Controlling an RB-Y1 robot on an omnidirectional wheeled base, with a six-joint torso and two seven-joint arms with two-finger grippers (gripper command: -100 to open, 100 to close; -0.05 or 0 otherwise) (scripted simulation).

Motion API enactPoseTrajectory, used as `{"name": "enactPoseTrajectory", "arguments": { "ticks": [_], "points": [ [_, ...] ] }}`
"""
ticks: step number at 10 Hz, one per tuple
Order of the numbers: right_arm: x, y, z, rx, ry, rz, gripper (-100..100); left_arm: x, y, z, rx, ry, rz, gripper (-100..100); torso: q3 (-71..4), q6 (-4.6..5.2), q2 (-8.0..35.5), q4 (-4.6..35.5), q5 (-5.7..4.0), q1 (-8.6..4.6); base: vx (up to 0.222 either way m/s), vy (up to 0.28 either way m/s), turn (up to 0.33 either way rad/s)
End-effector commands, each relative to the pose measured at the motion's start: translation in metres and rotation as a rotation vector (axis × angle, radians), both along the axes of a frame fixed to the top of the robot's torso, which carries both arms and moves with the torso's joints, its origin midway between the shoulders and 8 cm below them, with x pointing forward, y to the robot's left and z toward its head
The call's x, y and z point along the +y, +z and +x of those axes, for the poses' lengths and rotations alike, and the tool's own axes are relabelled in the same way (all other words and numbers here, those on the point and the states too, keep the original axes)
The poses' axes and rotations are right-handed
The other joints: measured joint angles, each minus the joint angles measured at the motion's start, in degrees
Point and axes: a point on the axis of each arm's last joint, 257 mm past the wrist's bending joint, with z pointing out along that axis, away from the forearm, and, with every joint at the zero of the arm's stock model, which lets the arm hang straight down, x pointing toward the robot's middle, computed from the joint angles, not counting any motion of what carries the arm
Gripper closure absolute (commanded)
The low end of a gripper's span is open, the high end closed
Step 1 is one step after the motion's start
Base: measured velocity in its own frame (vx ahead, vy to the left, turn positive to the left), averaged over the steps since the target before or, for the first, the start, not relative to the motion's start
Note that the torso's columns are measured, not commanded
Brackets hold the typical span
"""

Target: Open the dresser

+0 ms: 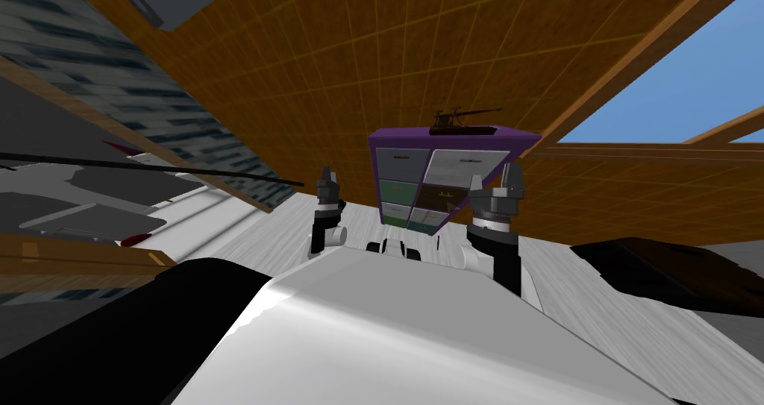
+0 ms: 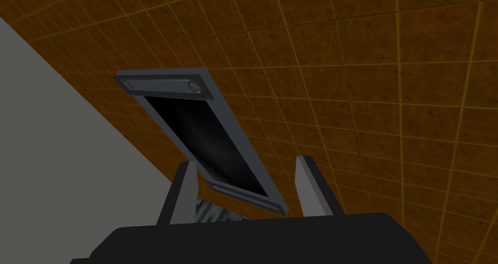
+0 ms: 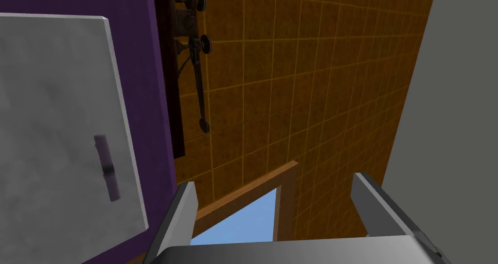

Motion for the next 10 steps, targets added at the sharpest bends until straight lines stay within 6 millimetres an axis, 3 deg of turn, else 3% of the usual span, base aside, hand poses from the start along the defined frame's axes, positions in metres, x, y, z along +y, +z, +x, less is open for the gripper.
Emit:
{"name": "enactPoseTrajectory", "arguments": {
  "ticks": [1, 10],
  "points": [
    [0.006, -0.010, 0.005, 0.037, 0.003, -0.096, -100, 0.000, 0.000, 0.000, 0.000, 0.000, 0.000, 0, -1.1, 0.00, 0.5, 0.6, 0.01, 0.03, 0.002, 0.036, 0.014],
    [0.003, -0.063, 0.032, 0.203, -0.123, -0.527, -100, 0.000, 0.000, 0.000, 0.000, 0.000, 0.000, 0, -1.4, 0.00, 0.8, 0.8, 0.00, 0.00, 0.009, 0.078, 0.028]
  ]
}}
